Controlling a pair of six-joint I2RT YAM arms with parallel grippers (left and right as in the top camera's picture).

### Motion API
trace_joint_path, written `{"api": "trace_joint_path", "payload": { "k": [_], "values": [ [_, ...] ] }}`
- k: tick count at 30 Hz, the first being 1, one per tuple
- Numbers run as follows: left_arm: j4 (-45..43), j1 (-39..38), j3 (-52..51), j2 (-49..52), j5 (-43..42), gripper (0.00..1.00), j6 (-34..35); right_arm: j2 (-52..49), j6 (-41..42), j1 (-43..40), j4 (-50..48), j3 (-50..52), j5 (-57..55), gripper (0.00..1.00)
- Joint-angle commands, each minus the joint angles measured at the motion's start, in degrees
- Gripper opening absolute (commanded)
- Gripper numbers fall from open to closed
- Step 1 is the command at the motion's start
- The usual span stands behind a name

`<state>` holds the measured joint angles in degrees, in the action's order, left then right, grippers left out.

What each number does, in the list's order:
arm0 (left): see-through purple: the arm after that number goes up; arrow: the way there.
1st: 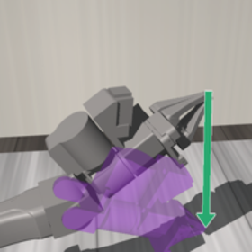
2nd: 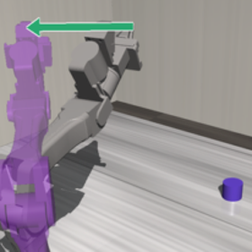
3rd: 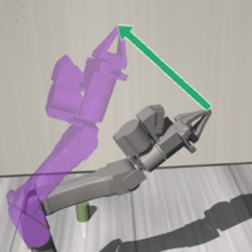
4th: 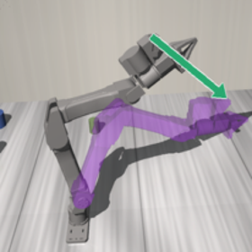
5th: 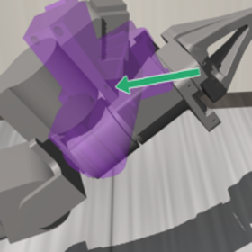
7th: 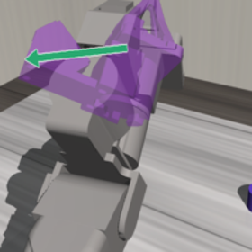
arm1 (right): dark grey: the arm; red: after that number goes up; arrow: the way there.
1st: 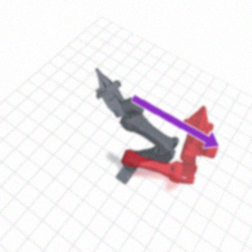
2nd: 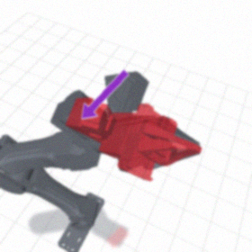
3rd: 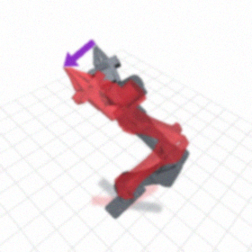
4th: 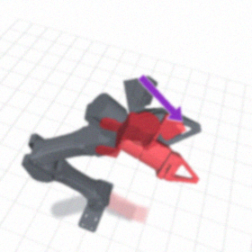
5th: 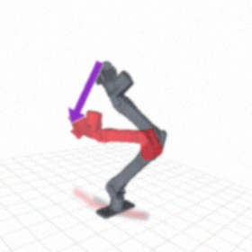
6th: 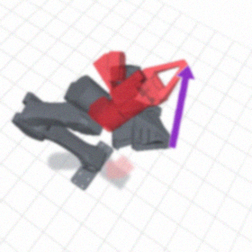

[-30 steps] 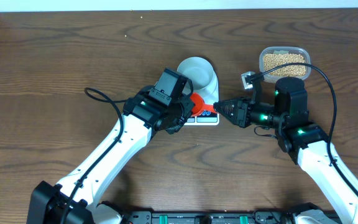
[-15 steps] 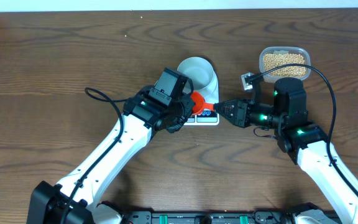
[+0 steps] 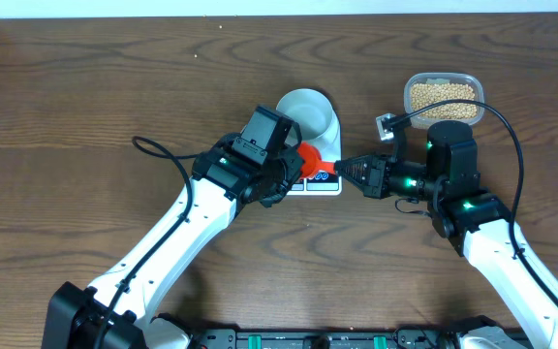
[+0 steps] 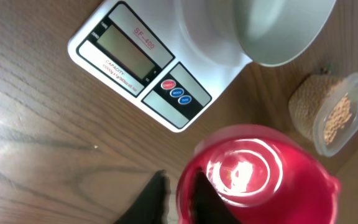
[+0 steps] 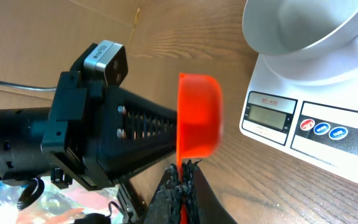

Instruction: Scoop item into bowl and weigh 50g on scale

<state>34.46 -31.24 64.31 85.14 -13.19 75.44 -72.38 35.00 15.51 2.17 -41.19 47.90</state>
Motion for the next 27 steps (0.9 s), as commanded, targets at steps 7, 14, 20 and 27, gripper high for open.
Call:
{"api": "trace_joint_path", "payload": {
  "k": [7, 14, 20, 27],
  "values": [
    [0.13, -0.07, 0.02, 0.31, 5.16, 0.87, 0.28, -0.39, -0.48, 0.24, -2.34, -1.14, -1.29, 0.01],
    [0.13, -0.07, 0.02, 0.31, 13.62, 0.93, 0.13, -0.39, -3.54, -1.42, -4.13, -1.14, -8.24, 0.01],
    [0.04, -0.02, 0.02, 0.31, 20.39, 0.93, 0.07, -0.39, -5.55, -2.78, -4.07, -1.14, -13.92, 0.01],
    [-0.61, -0.02, 0.02, 0.31, 32.44, 0.92, -9.66, -0.39, -5.99, -5.51, -4.17, -1.18, -13.9, 0.01]
  ]
}}
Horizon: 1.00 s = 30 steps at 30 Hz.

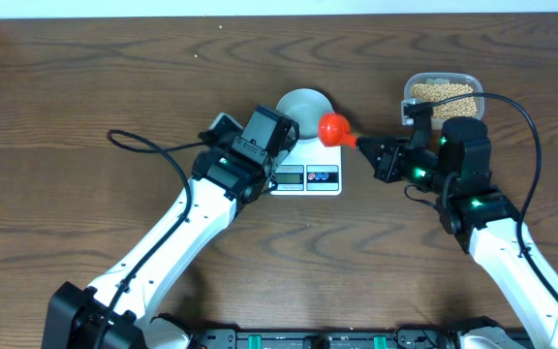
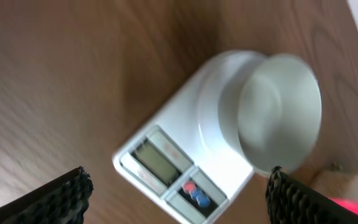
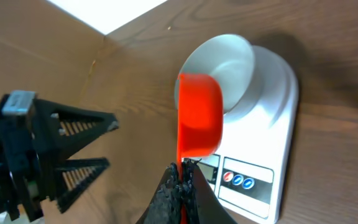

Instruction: Scoop item into bowl and weigh 50g on scale

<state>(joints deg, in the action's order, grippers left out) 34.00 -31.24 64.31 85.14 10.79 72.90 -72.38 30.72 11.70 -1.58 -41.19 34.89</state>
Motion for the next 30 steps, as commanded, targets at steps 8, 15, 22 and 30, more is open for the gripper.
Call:
{"api": "trace_joint_path", "payload": {
  "k": [8, 15, 22, 30],
  "values": [
    [-9.27, -0.02, 0.02, 0.31, -0.28, 0.92, -38.21, -0.39, -3.91, -4.76, -0.26, -3.67, 1.11, 0.01],
    [-12.24, -0.09, 0.02, 0.33, -12.68, 0.92, -52.65, -0.39, -7.32, -6.43, 3.67, -8.07, 1.7, 0.01],
    [-8.26, -1.81, 0.02, 0.59, -16.15, 0.91, -53.81, -0.39, -8.55, -12.44, 8.63, -12.72, 2.64, 0.01],
    [-8.57, -6.51, -0.37, 1.73, -16.15, 0.91, -53.79, -0.37, -9.92, -19.1, 13.68, -13.14, 5.25, 0.01]
  ]
}}
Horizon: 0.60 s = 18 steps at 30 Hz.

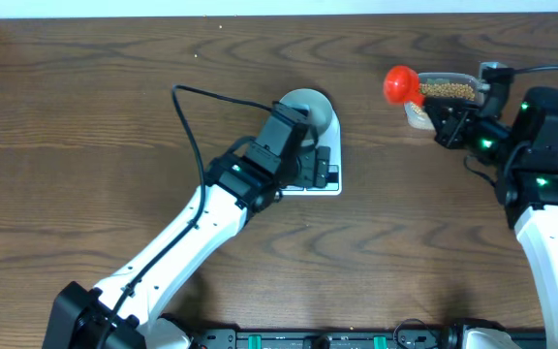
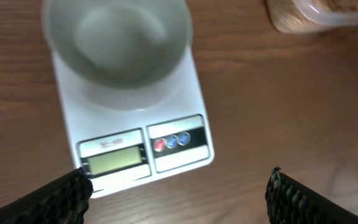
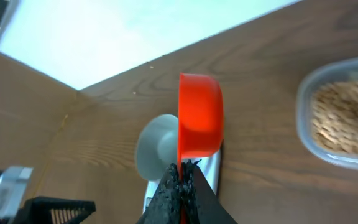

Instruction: Scoop item into bowl and weigh 50g on scale

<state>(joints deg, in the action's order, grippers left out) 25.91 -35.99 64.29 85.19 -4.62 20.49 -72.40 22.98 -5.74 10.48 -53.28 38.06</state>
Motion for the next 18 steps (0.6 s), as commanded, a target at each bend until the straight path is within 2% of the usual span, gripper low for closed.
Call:
{"api": "trace_joint_path", "payload": {
  "k": [1, 12, 18],
  "values": [
    [-0.9, -2.25, -0.35, 2.25, -0.74, 0.91, -1.38, -0.35, -2.54, -1.95, 2.34, -1.05, 2.05, 0.01],
    [-6.71, -5.35, -0.33, 12.96, -0.76, 0.87, -1.18, -0.35, -5.49, -2.43, 5.79, -1.05, 1.11, 0.01],
    [-9.6, -5.35, -0.33, 15.04, -0.79, 0.86, -1.18, -0.37, -5.95, -2.43, 6.21, -1.05, 0.79, 0.01]
  ]
}}
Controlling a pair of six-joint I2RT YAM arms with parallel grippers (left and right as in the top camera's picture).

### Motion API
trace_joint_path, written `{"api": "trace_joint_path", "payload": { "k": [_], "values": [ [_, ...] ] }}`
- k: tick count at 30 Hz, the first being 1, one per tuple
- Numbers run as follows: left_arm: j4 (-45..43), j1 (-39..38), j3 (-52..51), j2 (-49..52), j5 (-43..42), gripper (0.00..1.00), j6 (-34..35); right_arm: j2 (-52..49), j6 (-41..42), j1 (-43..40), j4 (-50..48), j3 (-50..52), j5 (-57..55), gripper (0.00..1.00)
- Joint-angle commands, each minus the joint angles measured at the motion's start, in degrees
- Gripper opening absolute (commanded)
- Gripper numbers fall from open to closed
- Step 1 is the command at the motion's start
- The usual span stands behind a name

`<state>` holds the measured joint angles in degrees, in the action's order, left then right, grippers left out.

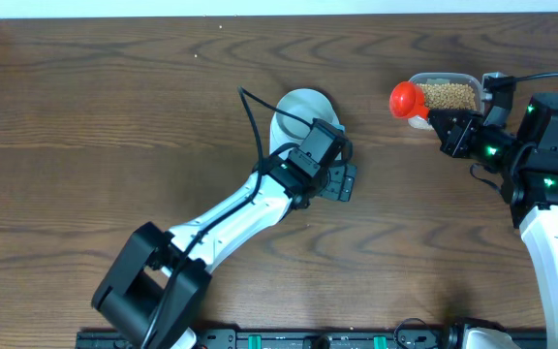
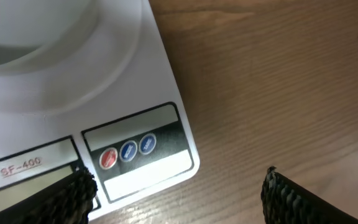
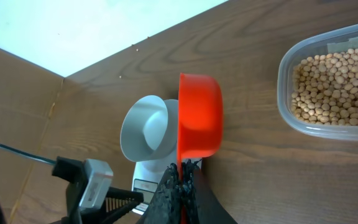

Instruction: Scoop item into bowl and weigh 50g on scale

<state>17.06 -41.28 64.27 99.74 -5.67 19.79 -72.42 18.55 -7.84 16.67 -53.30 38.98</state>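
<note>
My right gripper [image 3: 182, 173] is shut on the handle of the red scoop [image 3: 199, 115], which is tipped on its side and looks empty. In the overhead view the scoop [image 1: 405, 98] hangs just left of the clear tub of beans [image 1: 446, 95]. The white bowl [image 1: 298, 105] sits on the white scale [image 2: 73, 124]. My left gripper [image 2: 179, 196] is open, low over the scale's front right corner near its round buttons [image 2: 127, 151]. Overhead, the left gripper [image 1: 339, 182] covers most of the scale.
The brown wooden table [image 1: 114, 116] carries everything. A black cable [image 1: 255, 111] loops from the left arm past the bowl. In the right wrist view the tub of beans [image 3: 331, 84] lies right of the scoop, and cardboard shows at the far left edge.
My left gripper has dropped closer to the scale, now over its button corner instead of above the whole scale. The right gripper and scoop sit slightly lower, still left of the tub.
First both grippers met at the scoop in front of the scale. Then the left stood open and apart while the right held the scoop beside the bowl. Later the scoop was beside the bean tub, the left open above the scale. Now the left is low over the buttons.
</note>
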Motion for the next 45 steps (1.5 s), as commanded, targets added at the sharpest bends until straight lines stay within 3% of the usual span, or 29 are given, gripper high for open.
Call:
{"api": "trace_joint_path", "payload": {
  "k": [1, 45],
  "values": [
    [-0.94, -0.07, -0.31, 0.61, 0.26, 0.86, -0.48, -0.35, -1.49, -0.33, 0.04, -1.03, -0.55, 0.01],
    [-4.48, -0.07, -0.31, 6.88, 1.75, 0.86, 2.12, -0.33, -2.97, -0.35, 0.07, -1.03, -2.01, 0.01]
  ]
}}
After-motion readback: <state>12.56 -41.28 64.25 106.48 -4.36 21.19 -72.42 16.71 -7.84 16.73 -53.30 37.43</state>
